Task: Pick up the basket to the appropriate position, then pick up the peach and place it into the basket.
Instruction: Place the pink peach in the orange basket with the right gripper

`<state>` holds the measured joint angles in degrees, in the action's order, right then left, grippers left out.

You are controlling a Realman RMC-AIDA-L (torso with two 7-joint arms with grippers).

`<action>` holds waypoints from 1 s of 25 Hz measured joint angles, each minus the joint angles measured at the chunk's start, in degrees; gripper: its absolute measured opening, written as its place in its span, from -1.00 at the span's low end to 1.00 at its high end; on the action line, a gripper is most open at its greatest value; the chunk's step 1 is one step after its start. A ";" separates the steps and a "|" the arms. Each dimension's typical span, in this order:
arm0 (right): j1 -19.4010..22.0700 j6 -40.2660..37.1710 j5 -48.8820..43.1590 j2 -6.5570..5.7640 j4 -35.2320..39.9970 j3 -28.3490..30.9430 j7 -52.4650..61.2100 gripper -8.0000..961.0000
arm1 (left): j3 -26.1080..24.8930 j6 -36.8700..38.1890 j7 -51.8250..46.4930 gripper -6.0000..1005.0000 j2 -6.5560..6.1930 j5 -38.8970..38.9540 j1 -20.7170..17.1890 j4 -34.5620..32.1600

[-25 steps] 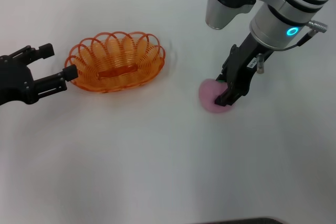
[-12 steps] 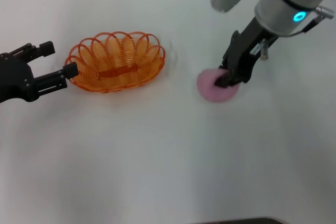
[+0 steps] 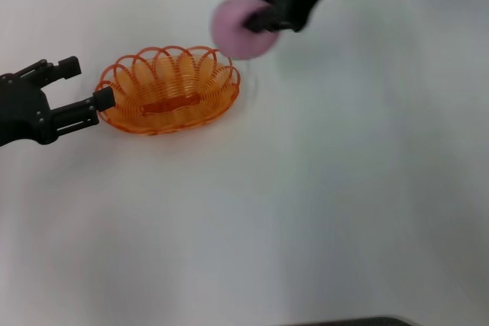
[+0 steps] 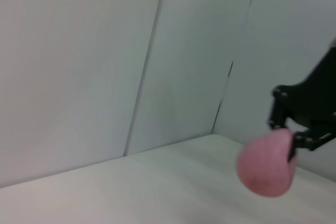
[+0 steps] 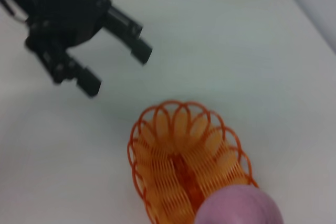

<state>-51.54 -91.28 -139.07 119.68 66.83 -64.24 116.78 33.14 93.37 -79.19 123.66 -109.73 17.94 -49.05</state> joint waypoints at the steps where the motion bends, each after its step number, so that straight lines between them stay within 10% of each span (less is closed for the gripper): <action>1: -0.95 2.68 0.41 0.11 -3.00 -1.46 -0.12 -0.68 | 0.00 -0.12 0.00 0.69 0.00 -0.01 0.00 0.04; 9: -8.44 21.24 2.84 0.73 -26.07 -10.69 -2.30 -0.74 | 0.00 -0.37 0.00 0.69 0.11 -0.03 -0.07 0.24; 25: -0.62 19.69 15.40 -0.05 -22.05 -9.96 -9.11 0.61 | -1.13 0.75 0.00 0.69 -0.16 0.07 -0.39 1.54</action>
<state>-52.16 -71.59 -123.67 119.62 44.78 -74.19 107.67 32.00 94.11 -79.19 123.50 -109.66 17.56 -47.50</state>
